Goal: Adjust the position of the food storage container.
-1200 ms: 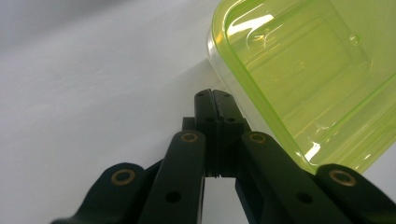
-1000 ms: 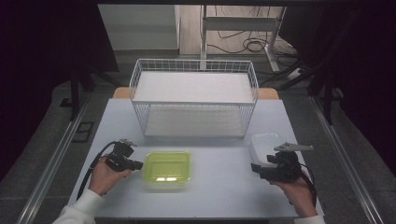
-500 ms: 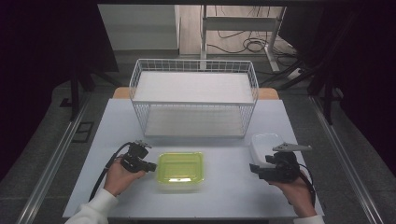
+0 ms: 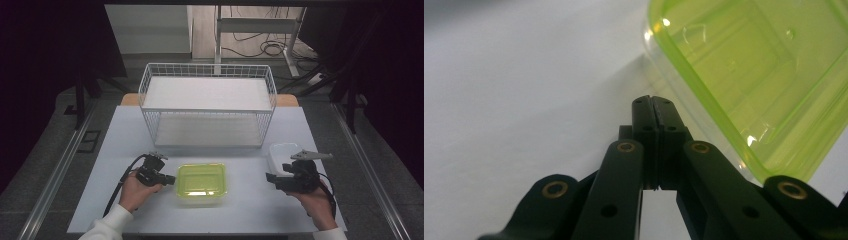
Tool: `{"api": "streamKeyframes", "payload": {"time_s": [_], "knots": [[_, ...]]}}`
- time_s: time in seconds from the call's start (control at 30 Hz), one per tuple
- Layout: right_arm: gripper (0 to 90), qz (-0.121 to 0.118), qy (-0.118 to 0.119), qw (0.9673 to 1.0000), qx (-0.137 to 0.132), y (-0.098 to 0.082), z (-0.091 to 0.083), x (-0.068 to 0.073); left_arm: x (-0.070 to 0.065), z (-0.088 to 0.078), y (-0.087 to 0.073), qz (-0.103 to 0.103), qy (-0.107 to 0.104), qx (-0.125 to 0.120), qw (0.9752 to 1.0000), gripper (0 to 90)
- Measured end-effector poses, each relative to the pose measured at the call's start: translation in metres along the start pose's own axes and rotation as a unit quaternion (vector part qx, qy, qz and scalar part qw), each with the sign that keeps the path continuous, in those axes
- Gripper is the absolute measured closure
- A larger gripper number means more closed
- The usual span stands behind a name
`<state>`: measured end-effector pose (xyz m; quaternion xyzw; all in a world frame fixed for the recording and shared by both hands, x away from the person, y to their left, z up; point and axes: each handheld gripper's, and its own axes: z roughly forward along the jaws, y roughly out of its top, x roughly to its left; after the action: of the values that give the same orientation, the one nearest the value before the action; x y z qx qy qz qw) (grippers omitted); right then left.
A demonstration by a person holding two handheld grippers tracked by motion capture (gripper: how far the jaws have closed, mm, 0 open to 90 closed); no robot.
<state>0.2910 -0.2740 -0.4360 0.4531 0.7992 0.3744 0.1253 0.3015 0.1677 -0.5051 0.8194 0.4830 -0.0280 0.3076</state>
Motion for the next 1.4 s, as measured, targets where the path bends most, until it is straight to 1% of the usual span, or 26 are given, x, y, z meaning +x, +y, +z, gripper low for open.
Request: {"api": "streamKeyframes", "payload": {"time_s": [0.07, 0.13, 0.17, 0.2, 0.23, 0.27, 0.3, 0.33, 0.43, 0.47, 0.5, 0.53, 0.57, 0.6, 0.67, 0.73, 0.77, 0.8, 0.83, 0.9, 0.93, 0.97, 1.0, 1.07, 1.23, 1.4], "knots": [[24.1, 0.0, 0.001, 1.0, -0.003, 0.002, 0.0, 0.001, 0.002, -0.003, -0.001, -0.002, 0.002, -0.007, 1.0, 89.3], [24.1, 0.001, 0.009, 0.9999, -0.009, 0.005, 0.001, 0.004, 0.008, -0.013, -0.004, -0.022, 0.004, -0.039, 0.999, 87.7], [24.1, 0.001, 0.009, 0.9999, -0.009, 0.005, 0.001, 0.004, 0.008, -0.013, -0.004, -0.022, 0.004, -0.039, 0.999, 86.4], [24.1, 0.001, 0.016, 0.9998, -0.014, 0.007, 0.003, 0.007, 0.011, -0.022, -0.005, -0.028, 0.004, -0.059, 0.9978, 84.5], [24.2, 0.001, 0.02, 0.9997, -0.014, 0.008, 0.004, 0.008, 0.013, -0.028, -0.005, -0.03, 0.004, -0.068, 0.9972, 81.6], [24.2, 0.0, 0.024, 0.9996, -0.014, 0.009, 0.006, 0.009, 0.014, -0.033, -0.005, -0.039, 0.003, -0.084, 0.9957, 77.1], [24.2, 0.0, 0.024, 0.9996, -0.014, 0.009, 0.006, 0.009, 0.014, -0.033, -0.005, -0.039, 0.003, -0.084, 0.9957, 72.1], [24.1, -0.002, 0.027, 0.9995, -0.014, 0.009, 0.007, 0.01, 0.015, -0.04, -0.006, -0.046, 0.001, -0.1, 0.994, 72.1], [24.1, -0.003, 0.04, 0.9991, -0.017, 0.011, 0.009, 0.014, 0.017, -0.056, -0.006, -0.066, -0.019, -0.133, 0.9887, 57.1], [24.1, -0.001, 0.049, 0.9986, -0.022, 0.011, 0.009, 0.017, 0.015, -0.062, -0.007, -0.072, -0.028, -0.146, 0.9863, 46.3], [24.1, -0.001, 0.049, 0.9986, -0.022, 0.011, 0.009, 0.017, 0.015, -0.062, -0.007, -0.072, -0.028, -0.146, 0.9863, 43.2], [24.1, 0.002, 0.06, 0.9978, -0.027, 0.013, 0.009, 0.018, 0.012, -0.067, -0.008, -0.072, -0.033, -0.154, 0.9849, 40.2], [24.1, 0.002, 0.06, 0.9978, -0.027, 0.013, 0.009, 0.018, 0.012, -0.067, -0.008, -0.072, -0.033, -0.154, 0.9849, 37.7], [24.1, 0.006, 0.071, 0.997, -0.031, 0.014, 0.01, 0.019, 0.011, -0.069, -0.008, -0.072, -0.038, -0.155, 0.9845, 34.8], [24.1, 0.008, 0.074, 0.9967, -0.031, 0.015, 0.011, 0.019, 0.009, -0.069, -0.008, -0.075, -0.044, -0.157, 0.9838, 33.2], [24.1, 0.014, 0.085, 0.9958, -0.033, 0.015, 0.014, 0.021, 0.009, -0.069, -0.008, -0.075, -0.047, -0.157, 0.9836, 29.6], [24.1, 0.014, 0.085, 0.9958, -0.033, 0.015, 0.014, 0.021, 0.009, -0.069, -0.008, -0.075, -0.047, -0.157, 0.9836, 29.2], [24.1, 0.015, 0.093, 0.995, -0.033, 0.015, 0.017, 0.022, 0.009, -0.07, -0.009, -0.074, -0.047, -0.155, 0.9839, 28.8], [24.1, 0.013, 0.097, 0.9947, -0.033, 0.016, 0.018, 0.024, 0.009, -0.07, -0.01, -0.075, -0.051, -0.156, 0.9835, 28.4], [24.1, 0.01, 0.103, 0.9941, -0.031, 0.016, 0.021, 0.026, 0.01, -0.07, -0.012, -0.084, -0.062, -0.16, 0.9816, 27.6], [24.1, 0.01, 0.103, 0.9941, -0.031, 0.016, 0.021, 0.026, 0.01, -0.07, -0.012, -0.084, -0.062, -0.16, 0.9816, 27.4], [24.1, 0.007, 0.109, 0.9936, -0.03, 0.017, 0.023, 0.029, 0.01, -0.071, -0.013, -0.087, -0.058, -0.161, 0.9814, 27.4], [24.1, 0.008, 0.11, 0.9934, -0.031, 0.017, 0.024, 0.03, 0.009, -0.072, -0.014, -0.083, -0.041, -0.164, 0.9821, 27.6], [24.0, 0.009, 0.111, 0.9933, -0.031, 0.017, 0.025, 0.031, 0.009, -0.072, -0.014, -0.083, -0.038, -0.164, 0.9822, 27.6], [24.0, 0.013, 0.122, 0.992, -0.032, 0.017, 0.025, 0.037, 0.007, -0.07, -0.013, -0.087, -0.048, -0.165, 0.9814, 26.8], [23.9, 0.017, 0.134, 0.9902, -0.037, 0.019, 0.022, 0.043, 0.006, -0.069, -0.014, -0.094, -0.062, -0.167, 0.9794, 26.4]]}}
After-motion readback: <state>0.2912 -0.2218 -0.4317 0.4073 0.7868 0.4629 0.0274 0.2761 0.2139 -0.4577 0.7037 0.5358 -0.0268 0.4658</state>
